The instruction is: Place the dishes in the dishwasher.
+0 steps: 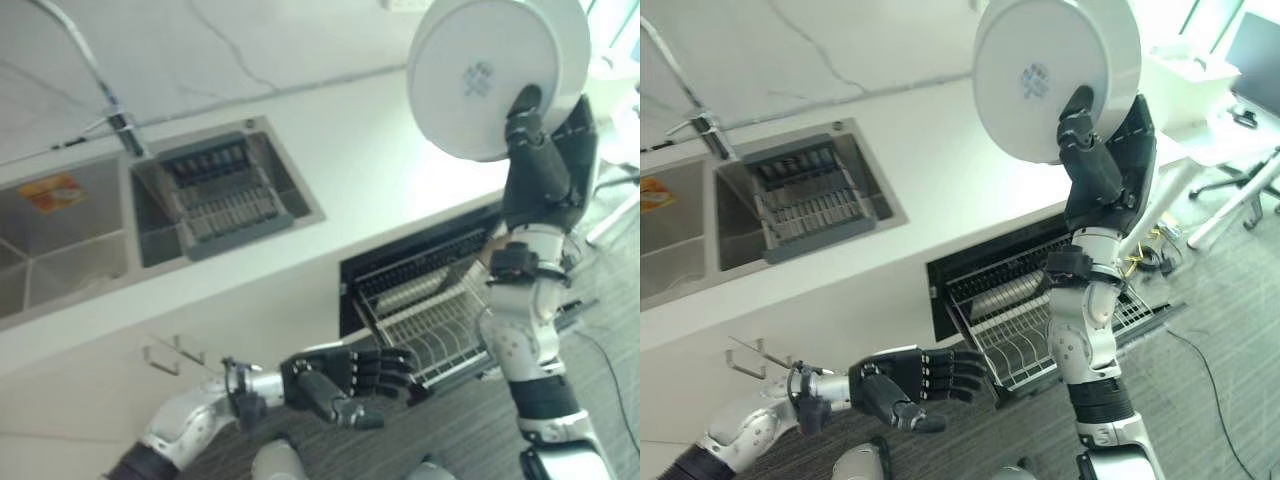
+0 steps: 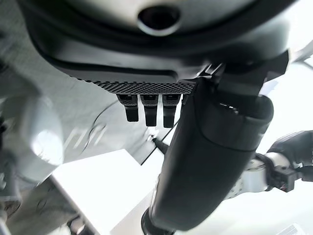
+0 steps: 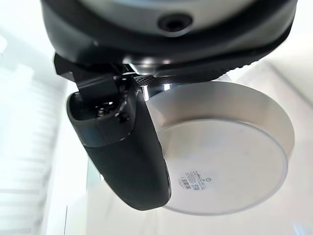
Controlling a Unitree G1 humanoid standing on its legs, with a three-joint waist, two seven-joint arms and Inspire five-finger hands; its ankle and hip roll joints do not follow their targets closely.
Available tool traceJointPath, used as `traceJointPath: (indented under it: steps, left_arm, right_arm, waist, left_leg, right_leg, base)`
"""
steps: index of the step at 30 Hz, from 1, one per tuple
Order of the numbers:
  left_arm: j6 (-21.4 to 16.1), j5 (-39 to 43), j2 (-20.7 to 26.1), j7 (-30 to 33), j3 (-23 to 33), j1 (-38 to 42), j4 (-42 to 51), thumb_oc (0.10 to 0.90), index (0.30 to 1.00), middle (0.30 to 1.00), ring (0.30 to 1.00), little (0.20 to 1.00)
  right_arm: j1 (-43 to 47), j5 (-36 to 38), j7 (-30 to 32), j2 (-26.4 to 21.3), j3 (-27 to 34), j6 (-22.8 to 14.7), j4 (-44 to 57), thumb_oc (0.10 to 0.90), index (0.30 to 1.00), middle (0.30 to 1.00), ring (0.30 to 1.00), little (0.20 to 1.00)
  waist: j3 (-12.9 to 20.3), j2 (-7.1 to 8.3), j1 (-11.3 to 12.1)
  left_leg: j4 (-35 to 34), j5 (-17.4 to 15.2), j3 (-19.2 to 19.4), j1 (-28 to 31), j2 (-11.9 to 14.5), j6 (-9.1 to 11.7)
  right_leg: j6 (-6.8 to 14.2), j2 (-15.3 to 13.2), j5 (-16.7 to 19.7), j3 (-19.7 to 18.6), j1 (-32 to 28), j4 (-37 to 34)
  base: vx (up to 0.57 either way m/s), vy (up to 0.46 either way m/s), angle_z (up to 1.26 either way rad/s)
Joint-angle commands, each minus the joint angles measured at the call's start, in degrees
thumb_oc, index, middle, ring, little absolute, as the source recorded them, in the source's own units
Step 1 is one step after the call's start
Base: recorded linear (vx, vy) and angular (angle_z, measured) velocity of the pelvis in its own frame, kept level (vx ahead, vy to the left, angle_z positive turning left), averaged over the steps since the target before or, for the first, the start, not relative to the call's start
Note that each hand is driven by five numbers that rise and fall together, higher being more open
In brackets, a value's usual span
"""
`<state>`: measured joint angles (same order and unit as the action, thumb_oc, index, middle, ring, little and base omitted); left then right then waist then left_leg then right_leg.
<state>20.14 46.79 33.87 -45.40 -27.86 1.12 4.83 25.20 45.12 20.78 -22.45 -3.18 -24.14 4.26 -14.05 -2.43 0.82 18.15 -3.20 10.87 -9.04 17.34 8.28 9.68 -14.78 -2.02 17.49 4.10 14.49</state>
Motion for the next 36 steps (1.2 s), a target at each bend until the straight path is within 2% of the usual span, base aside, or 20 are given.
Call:
traceJointPath:
  steps: [1, 5, 9, 10, 13, 14, 16, 18, 19, 20, 23, 27, 29, 31, 33, 36]
  left_arm:
    - [-4.99, 2.05, -1.86, 1.45, 0.87, 0.26, 6.02, 0.800, 0.900, 0.900, 0.900, 0.900]
    - [-8.67, 4.10, -4.08, 6.17, 2.69, -3.81, 2.47, 0.800, 0.900, 0.900, 0.900, 0.900]
    - [-17.20, 6.39, -7.10, 13.69, 8.02, -8.37, -5.77, 0.800, 0.900, 0.900, 0.900, 0.900]
    - [-22.80, 5.27, -9.44, 17.84, 11.76, -10.47, -11.08, 0.800, 0.900, 0.900, 0.900, 0.900]
    - [-29.83, 0.47, -11.73, 24.01, 16.54, -12.70, -17.58, 0.800, 0.900, 0.900, 0.900, 0.900]
    - [-31.17, -0.53, -13.38, 26.45, 18.83, -13.50, -20.51, 0.800, 0.900, 0.900, 0.900, 0.900]
    - [-32.47, -2.60, -14.63, 27.66, 20.13, -14.50, -23.41, 0.800, 0.900, 0.900, 0.900, 0.900]
    - [-32.69, -2.72, -15.38, 28.08, 20.43, -14.99, -24.43, 0.800, 0.900, 0.900, 0.900, 0.900]
    - [-31.50, -9.07, -14.39, 22.59, 19.21, -15.37, -24.34, 0.800, 0.900, 0.900, 0.900, 0.900]
    - [-31.80, -8.76, -13.32, 23.50, 16.65, -16.05, -23.35, 0.800, 0.900, 0.900, 0.900, 0.900]
    - [-29.78, -8.08, -12.72, 23.91, 17.03, -16.18, -26.01, 0.800, 0.900, 0.900, 0.900, 0.900]
    - [-29.33, -10.90, -13.53, 24.29, 17.35, -16.29, -33.85, 0.800, 0.900, 0.900, 0.900, 0.900]
    - [-30.35, -12.59, -14.29, 24.71, 17.65, -16.69, -36.61, 0.800, 0.900, 0.900, 0.900, 0.900]
    - [-30.47, -13.95, -15.39, 25.09, 18.32, -16.91, -40.02, 0.800, 0.900, 0.900, 0.900, 0.900]
    - [-30.81, -14.69, -15.73, 25.36, 18.16, -16.77, -42.74, 0.800, 0.900, 0.900, 0.900, 0.900]
    - [-30.69, -16.54, -16.43, 25.26, 18.40, -16.20, -46.33, 0.800, 0.900, 0.900, 0.900, 0.900]
  right_arm:
    - [8.18, -3.37, 0.39, -3.06, 3.88, -2.64, 11.77, 0.400, 0.300, 0.300, 0.300, 0.300]
    - [5.26, -1.03, -0.63, -3.86, 4.25, 0.39, 13.20, 0.400, 0.300, 0.300, 0.300, 0.300]
    - [0.59, 0.50, -1.12, -4.66, 6.79, 4.70, 12.70, 0.400, 0.300, 0.300, 0.300, 0.300]
    - [-2.36, -0.48, -0.48, -4.57, 8.47, 6.73, 13.19, 0.400, 0.300, 0.300, 0.300, 0.300]
    - [-6.23, -6.29, 0.65, -4.38, 10.25, 8.45, 14.33, 0.400, 0.300, 0.300, 0.300, 0.300]
    - [-8.15, -12.39, 2.01, -4.61, 10.63, 9.69, 14.93, 0.400, 0.300, 0.300, 0.300, 0.300]
    - [-10.04, -20.47, 4.55, -5.86, 11.32, 11.26, 15.05, 0.400, 0.300, 0.300, 0.300, 0.300]
    - [-11.65, -24.46, 4.81, -6.82, 11.73, 12.25, 14.88, 0.400, 0.300, 0.300, 0.300, 0.300]
    - [-13.77, -28.27, 7.61, -8.48, 12.91, 12.26, 14.07, 0.400, 0.300, 0.300, 0.300, 0.300]
    - [-15.05, -30.91, 9.15, -9.59, 13.63, 13.33, 13.93, 0.400, 0.300, 0.300, 0.300, 0.300]
    - [-16.93, -35.17, 10.33, -10.49, 13.49, 14.99, 11.88, 0.400, 0.300, 0.300, 0.300, 0.300]
    - [-17.29, -40.78, 12.23, -12.32, 11.33, 21.45, 9.60, 0.400, 0.300, 0.300, 0.300, 0.300]
    - [-17.93, -41.48, 12.02, -12.29, 10.73, 21.92, 8.10, 0.400, 0.300, 0.300, 0.300, 0.300]
    - [-18.23, -48.67, 13.04, -12.45, 9.09, 22.46, 5.93, 0.400, 0.300, 0.300, 0.300, 0.300]
    - [-17.28, -50.28, 15.29, -13.16, 6.87, 21.91, 2.48, 0.400, 0.300, 0.300, 0.300, 0.300]
    - [-15.81, -51.94, 17.04, -13.01, 3.93, 23.55, -3.58, 0.400, 0.300, 0.300, 0.300, 0.300]
  waist:
    - [5.01, 1.14, 0.04]
    - [4.95, 0.27, -0.81]
    - [4.05, -0.42, -0.89]
    - [3.67, -0.34, -0.79]
    - [3.28, 0.04, -0.36]
    - [3.10, 0.27, -0.11]
    - [3.16, 0.76, 0.06]
    - [3.29, 0.94, 0.19]
    - [3.18, 1.27, 0.02]
    - [3.17, 1.15, -0.09]
    - [3.42, 1.09, 0.05]
    - [3.50, 1.39, 0.61]
    - [3.47, 1.63, 0.76]
    - [3.42, 1.87, 1.28]
    - [3.34, 1.98, 1.92]
    - [3.42, 2.14, 2.78]
  left_leg:
    - [-0.96, -7.06, 5.42, 5.52, -5.20, -3.71]
    - [-0.96, -4.42, 6.17, 4.67, -1.68, -1.27]
    - [-0.96, -1.93, 6.51, 3.15, 0.68, 0.55]
    - [-0.96, -1.25, 6.53, 2.73, 1.24, 0.98]
    - [-0.96, -0.64, 6.05, 2.02, 1.43, 1.26]
    - [-0.96, -0.58, 5.87, 2.05, 1.50, 1.40]
    - [-0.96, -0.58, 5.72, 1.91, 1.46, 1.43]
    - [-0.96, -0.65, 5.57, 1.81, 1.43, 1.51]
    - [-0.96, -1.42, 5.59, 2.32, 1.31, 1.63]
    - [-0.96, -1.18, 5.58, 1.98, 1.20, 1.44]
    - [-0.96, -1.64, 5.79, 2.21, 0.89, 1.30]
    - [-0.96, -2.06, 5.37, 2.24, 0.45, 1.00]
    - [-0.96, -2.18, 5.25, 2.31, 0.27, 0.92]
    - [-0.96, -2.46, 5.00, 2.40, -0.08, 0.69]
    - [-0.96, -2.58, 4.66, 2.54, -0.41, 0.54]
    - [-0.96, -2.82, 4.15, 2.39, -0.81, 0.32]
  right_leg:
    - [2.88, -2.84, -2.52, -2.43, 1.72, 2.70]
    - [0.98, -0.90, -3.67, -1.79, 1.86, 2.70]
    - [-0.23, -0.03, -4.10, -0.43, 2.12, 2.70]
    - [-0.51, -0.20, -4.10, 0.22, 2.21, 2.70]
    - [-0.80, -0.35, -4.10, 0.56, 2.45, 2.70]
    - [-0.83, -0.55, -4.21, 0.87, 2.20, 2.70]
    - [-0.80, -0.68, -4.19, 1.12, 2.15, 2.70]
    - [-0.60, -0.89, -4.19, 1.39, 2.10, 2.70]
    - [-0.12, -1.18, -4.60, 1.77, 1.42, 2.70]
    - [-0.04, -1.23, -4.14, 1.62, 1.74, 2.70]
    - [0.54, -1.75, -4.08, 2.01, 1.55, 2.70]
    - [1.06, -2.27, -4.01, 2.43, 1.33, 2.70]
    - [1.29, -2.49, -3.88, 2.55, 1.24, 2.70]
    - [1.48, -2.81, -3.89, 2.84, 0.98, 2.70]
    - [1.55, -2.97, -3.92, 3.15, 0.62, 2.70]
    - [1.61, -3.26, -3.97, 3.58, 0.38, 2.70]
  base:
    - [0.02, -0.191, -0.21]
    - [-0.02, -0.192, -0.22]
    - [-0.08, -0.100, 0.00]
    - [-0.09, -0.054, 0.00]
    - [-0.07, -0.029, 0.05]
    - [-0.02, -0.008, 0.07]
    - [-0.02, -0.001, 0.13]
    - [-0.01, 0.022, 0.19]
    - [0.00, 0.080, 0.18]
    - [0.00, 0.105, 0.20]
    - [0.00, 0.071, 0.21]
    - [0.01, 0.030, -0.02]
    - [0.00, 0.016, 0.08]
    - [0.01, 0.022, 0.14]
    - [0.02, 0.024, 0.10]
    - [0.00, 0.021, 0.15]
